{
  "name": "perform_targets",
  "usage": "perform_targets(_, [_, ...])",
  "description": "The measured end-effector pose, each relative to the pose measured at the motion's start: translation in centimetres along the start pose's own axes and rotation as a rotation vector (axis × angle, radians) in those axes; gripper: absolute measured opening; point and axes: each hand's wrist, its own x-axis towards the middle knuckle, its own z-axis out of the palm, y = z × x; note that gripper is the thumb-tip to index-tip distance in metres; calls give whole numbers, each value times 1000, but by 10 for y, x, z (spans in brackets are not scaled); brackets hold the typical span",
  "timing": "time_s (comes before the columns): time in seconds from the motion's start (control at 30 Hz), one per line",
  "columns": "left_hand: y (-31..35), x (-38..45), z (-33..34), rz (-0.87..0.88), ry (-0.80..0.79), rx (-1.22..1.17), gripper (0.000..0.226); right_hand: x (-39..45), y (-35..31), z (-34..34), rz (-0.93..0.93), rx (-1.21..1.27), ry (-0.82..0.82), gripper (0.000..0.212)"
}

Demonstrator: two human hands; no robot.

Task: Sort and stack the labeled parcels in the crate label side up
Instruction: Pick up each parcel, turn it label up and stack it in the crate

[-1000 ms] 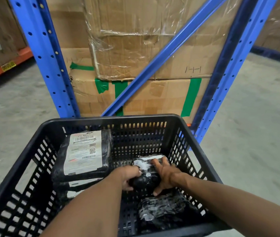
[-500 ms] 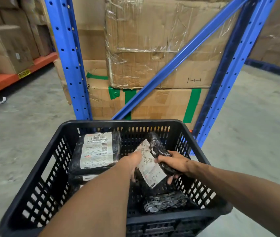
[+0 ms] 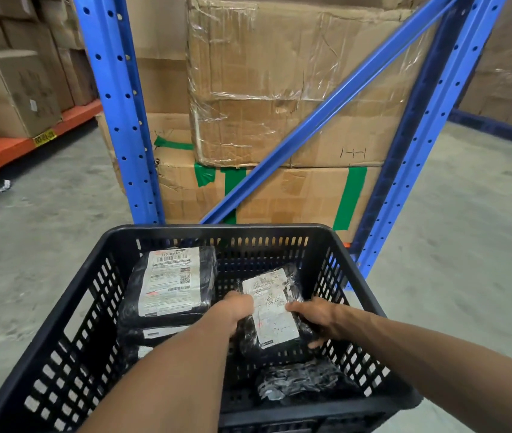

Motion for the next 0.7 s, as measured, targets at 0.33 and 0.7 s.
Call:
perform_targets(0.33, [-16,40,14,-5,-19,148,63,50,23,34,-40,-225,33,66])
perform_targets(0.7, [-14,38,10,14,-48,263,75,50,22,27,-122,-365,8,54])
